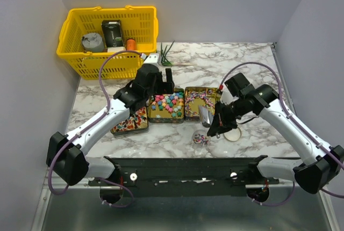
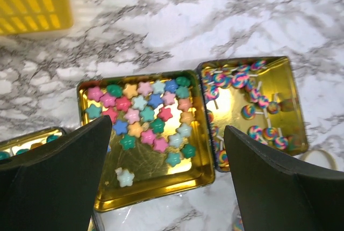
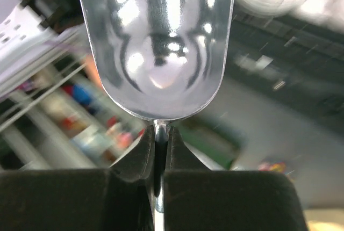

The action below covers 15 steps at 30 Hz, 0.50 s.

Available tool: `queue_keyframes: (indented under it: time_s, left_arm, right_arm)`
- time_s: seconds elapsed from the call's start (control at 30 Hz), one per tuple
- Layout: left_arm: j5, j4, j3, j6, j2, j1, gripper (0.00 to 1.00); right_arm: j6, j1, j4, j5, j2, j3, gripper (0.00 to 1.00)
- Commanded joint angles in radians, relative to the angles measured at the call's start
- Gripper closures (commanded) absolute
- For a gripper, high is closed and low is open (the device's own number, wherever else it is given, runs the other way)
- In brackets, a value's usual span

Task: Pack the candies
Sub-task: Adjust the spatula.

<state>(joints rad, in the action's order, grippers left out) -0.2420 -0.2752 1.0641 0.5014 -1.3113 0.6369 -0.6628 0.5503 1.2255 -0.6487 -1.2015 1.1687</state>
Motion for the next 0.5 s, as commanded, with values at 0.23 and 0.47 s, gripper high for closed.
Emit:
queue_keyframes:
  time_s: [0.23, 0.47]
  left_arm:
    - [0.599, -0.022, 0.148, -0.041, -0.037, -0.04, 0.01]
    - [0.836, 0.033, 0.09, -0.086, -0.052, -0.031, 0.06]
  right_arm:
    - [0.36, 0.202, -0.067, 0.503, -0.035, 0.134, 0.99]
    - [0.393, 0.29, -0.121, 0.604, -0.049, 0.184, 0.99]
